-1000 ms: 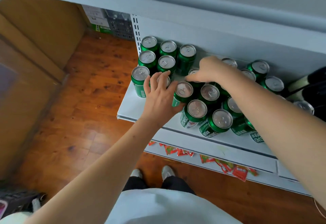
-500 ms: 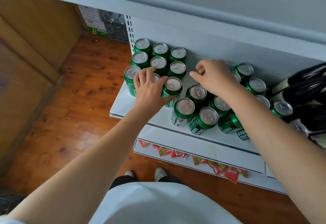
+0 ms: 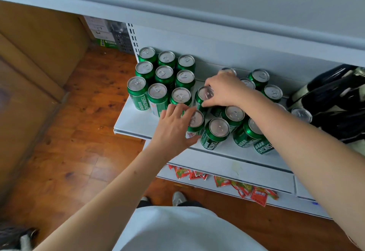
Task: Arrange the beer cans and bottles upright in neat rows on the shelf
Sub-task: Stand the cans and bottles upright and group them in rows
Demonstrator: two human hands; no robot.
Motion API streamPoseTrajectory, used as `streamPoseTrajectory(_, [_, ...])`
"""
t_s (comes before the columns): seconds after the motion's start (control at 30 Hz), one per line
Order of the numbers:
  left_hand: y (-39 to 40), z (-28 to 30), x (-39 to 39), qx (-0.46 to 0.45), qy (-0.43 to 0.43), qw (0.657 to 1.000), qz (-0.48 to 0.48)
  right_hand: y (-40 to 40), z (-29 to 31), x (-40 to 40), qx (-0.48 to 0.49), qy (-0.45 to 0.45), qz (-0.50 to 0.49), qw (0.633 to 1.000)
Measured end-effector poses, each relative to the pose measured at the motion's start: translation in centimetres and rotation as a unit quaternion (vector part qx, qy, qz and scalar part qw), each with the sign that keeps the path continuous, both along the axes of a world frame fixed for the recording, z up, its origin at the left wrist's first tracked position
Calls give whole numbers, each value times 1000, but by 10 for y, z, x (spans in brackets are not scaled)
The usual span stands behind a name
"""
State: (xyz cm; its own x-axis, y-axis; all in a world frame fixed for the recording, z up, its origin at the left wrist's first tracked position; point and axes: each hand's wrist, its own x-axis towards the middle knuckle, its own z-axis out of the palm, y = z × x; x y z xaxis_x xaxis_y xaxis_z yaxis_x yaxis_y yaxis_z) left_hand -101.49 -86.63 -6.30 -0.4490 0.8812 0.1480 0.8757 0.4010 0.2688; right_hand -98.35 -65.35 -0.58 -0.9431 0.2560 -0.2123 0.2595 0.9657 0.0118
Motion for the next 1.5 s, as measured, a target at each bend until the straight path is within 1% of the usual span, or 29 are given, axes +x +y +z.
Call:
streamPoseTrajectory(0.1, [5,1,0,-21,26,999,-2,17,3,-25,50,30,-29,998])
streamPoseTrajectory(0.17, [8,2,-1,-24,37,999,-6,30,4,-41,60,36,-56,996])
streamPoseTrajectory(0.3, [10,5,-3,-3,48,999,-14,46,-11,-62,-9,60,-104,993])
streamPoseTrajectory(0.33, [10,5,-4,2,50,999,-14,44,-14,-63,-14,66,-113,991])
streamPoseTrajectory(0.4, [11,5,-7,12,54,998,-18,35,-12,-51,0,89,-118,989])
streamPoseTrajectory(0.47, [14,6,-9,19,64,997,-28,21,-2,-21,-2,157,-103,982])
streamPoseTrajectory(0.53, [22,6,-13,22,85,995,-37,3,5,21,-49,225,-63,971])
streamPoseTrajectory(0.57, [27,7,-16,26,94,994,-40,-7,7,44,-67,234,-36,969])
streamPoseTrajectory(0.67, [47,12,-26,47,111,992,-44,-31,-1,101,-63,180,16,982])
streamPoseTrajectory(0.73, [65,18,-35,48,110,992,-44,-39,-13,118,-45,136,34,989])
streamPoseTrajectory(0.8, [85,26,-44,24,91,995,-35,-39,-22,122,-29,101,43,994])
streamPoseTrajectory(0.9, [109,32,-58,-29,69,997,-6,-40,-21,117,-15,69,23,997])
streamPoseTrajectory(1.03, [119,23,-70,-64,39,997,-8,-44,-23,114,-7,93,22,995])
streamPoseTrajectory(1.13, [117,27,-73,-69,-3,998,3,-45,-26,108,3,124,-7,992])
streamPoseTrajectory(1.2, [104,36,-79,-28,-30,998,48,-48,-27,93,6,153,-37,988])
streamPoseTrajectory(1.27, [80,43,-81,38,-55,994,92,-52,-29,71,5,179,-65,982])
streamPoseTrajectory(1.3, [67,43,-80,64,-72,990,99,-54,-30,60,0,182,-76,980])
streamPoseTrajectory(1.37, [44,41,-71,84,-97,988,81,-55,-35,42,-10,171,-95,981])
streamPoseTrajectory(1.43, [31,33,-59,84,-94,991,53,-53,-38,40,-20,163,-117,980])
streamPoseTrajectory(1.5, [30,28,-51,99,-81,991,28,-50,-37,59,-14,197,-145,970])
